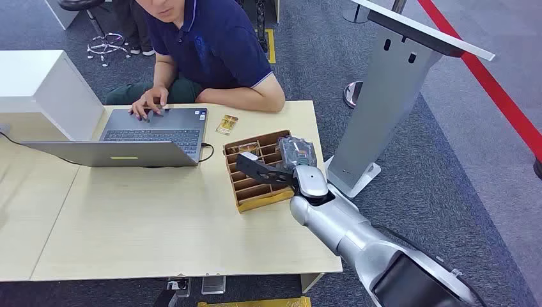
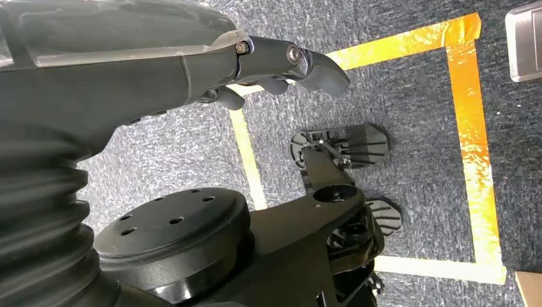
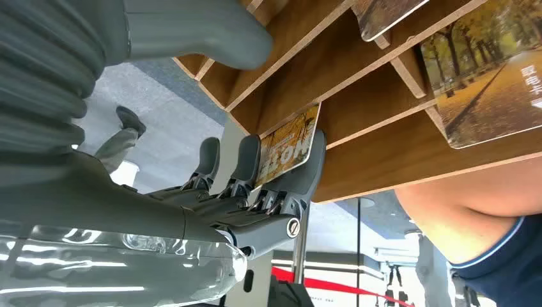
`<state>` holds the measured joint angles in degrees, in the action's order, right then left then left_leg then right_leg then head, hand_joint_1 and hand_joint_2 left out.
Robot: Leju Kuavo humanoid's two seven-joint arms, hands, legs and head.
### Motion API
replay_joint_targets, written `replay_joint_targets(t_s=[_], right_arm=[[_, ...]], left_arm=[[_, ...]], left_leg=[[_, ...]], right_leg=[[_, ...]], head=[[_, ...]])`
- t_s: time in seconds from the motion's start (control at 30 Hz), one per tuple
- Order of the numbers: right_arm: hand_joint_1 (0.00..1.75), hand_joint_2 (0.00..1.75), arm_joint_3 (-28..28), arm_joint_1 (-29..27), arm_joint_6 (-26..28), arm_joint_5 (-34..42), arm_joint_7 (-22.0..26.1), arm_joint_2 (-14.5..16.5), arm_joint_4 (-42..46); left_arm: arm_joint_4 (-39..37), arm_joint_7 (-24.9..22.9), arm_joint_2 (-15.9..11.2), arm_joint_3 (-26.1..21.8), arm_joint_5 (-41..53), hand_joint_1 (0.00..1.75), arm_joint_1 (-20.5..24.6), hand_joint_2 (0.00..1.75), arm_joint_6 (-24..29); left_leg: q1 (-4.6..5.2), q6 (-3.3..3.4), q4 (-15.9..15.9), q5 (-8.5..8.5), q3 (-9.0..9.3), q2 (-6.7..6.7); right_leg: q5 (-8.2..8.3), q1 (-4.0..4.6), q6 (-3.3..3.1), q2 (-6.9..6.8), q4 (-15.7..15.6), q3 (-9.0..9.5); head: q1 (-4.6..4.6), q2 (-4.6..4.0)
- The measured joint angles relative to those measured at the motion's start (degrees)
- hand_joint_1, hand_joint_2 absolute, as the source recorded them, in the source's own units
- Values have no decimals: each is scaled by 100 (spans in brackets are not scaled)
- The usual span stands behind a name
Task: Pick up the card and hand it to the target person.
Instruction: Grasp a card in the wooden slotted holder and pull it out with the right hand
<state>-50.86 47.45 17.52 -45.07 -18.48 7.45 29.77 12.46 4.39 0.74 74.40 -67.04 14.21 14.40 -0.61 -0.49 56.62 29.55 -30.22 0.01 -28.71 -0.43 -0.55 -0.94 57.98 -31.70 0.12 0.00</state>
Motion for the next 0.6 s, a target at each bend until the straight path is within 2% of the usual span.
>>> replay_joint_targets(t_s=[0.07, 0.2, 0.53, 0.6], right_arm=[[109, 175, 0, 0, 10, -2, -4, -1, 0], [135, 175, -2, -2, 51, -7, -7, -8, 0], [142, 175, -20, -10, 81, -58, 0, -39, 0], [161, 175, -22, -11, 82, -59, 1, -39, 0]], left_arm=[[0, 0, 0, 0, 1, 0, 0, 175, -1], [0, 0, 0, 0, 0, 0, 0, 175, -2], [0, 3, 0, 0, 2, 0, 2, 175, -5], [0, 8, 0, 0, 1, 0, 2, 175, -5]], left_leg=[[0, 0, 0, 0, 0, 0], [0, 0, 0, 0, 0, 0], [0, 0, 0, 0, -1, 0], [0, 0, 0, 0, -1, 0]], right_leg=[[0, 0, 0, 0, 0, 0], [0, 0, 0, 0, 0, 0], [0, 0, 0, 0, 0, -1], [0, 0, 0, 0, 0, -1]], head=[[1, 0], [1, 0], [1, 0], [2, 0]])
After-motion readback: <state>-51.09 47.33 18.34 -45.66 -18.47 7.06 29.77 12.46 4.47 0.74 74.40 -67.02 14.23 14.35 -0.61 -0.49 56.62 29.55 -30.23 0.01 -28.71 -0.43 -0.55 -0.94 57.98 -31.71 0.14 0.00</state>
